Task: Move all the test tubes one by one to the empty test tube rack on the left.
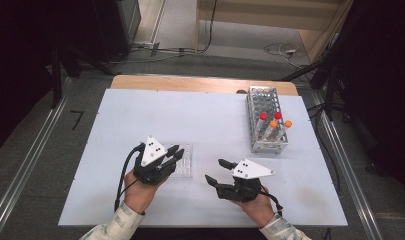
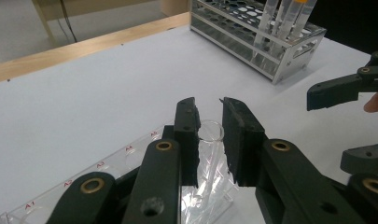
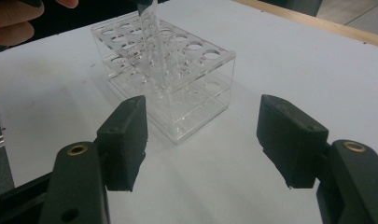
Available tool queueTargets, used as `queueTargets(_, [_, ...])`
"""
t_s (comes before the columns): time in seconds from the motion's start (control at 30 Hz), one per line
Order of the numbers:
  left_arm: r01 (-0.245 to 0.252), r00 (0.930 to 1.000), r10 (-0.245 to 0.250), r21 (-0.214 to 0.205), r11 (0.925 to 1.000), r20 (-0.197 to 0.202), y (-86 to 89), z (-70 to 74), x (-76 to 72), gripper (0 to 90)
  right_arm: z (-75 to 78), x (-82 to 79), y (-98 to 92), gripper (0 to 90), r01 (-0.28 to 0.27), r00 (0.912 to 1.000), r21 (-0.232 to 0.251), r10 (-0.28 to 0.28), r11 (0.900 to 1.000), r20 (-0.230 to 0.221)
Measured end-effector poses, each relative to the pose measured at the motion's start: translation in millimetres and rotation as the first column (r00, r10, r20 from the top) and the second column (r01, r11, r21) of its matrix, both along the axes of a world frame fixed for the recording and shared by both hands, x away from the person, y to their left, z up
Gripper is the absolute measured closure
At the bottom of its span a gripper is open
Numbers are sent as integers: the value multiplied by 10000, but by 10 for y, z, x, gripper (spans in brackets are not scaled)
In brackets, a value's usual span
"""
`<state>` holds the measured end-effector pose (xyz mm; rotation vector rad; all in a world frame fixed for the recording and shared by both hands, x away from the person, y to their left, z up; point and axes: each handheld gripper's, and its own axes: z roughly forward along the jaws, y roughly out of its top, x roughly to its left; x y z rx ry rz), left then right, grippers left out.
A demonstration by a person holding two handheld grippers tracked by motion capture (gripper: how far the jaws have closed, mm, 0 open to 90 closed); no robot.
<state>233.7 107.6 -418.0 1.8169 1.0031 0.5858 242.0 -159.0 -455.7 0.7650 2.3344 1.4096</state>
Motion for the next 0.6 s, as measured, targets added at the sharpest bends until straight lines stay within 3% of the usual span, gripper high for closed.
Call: queueTargets(0.6, [31, 9999, -34, -227, 9997, -134, 26, -1, 6, 724, -11, 0, 10, 320, 7, 10000, -54, -7, 10000, -27])
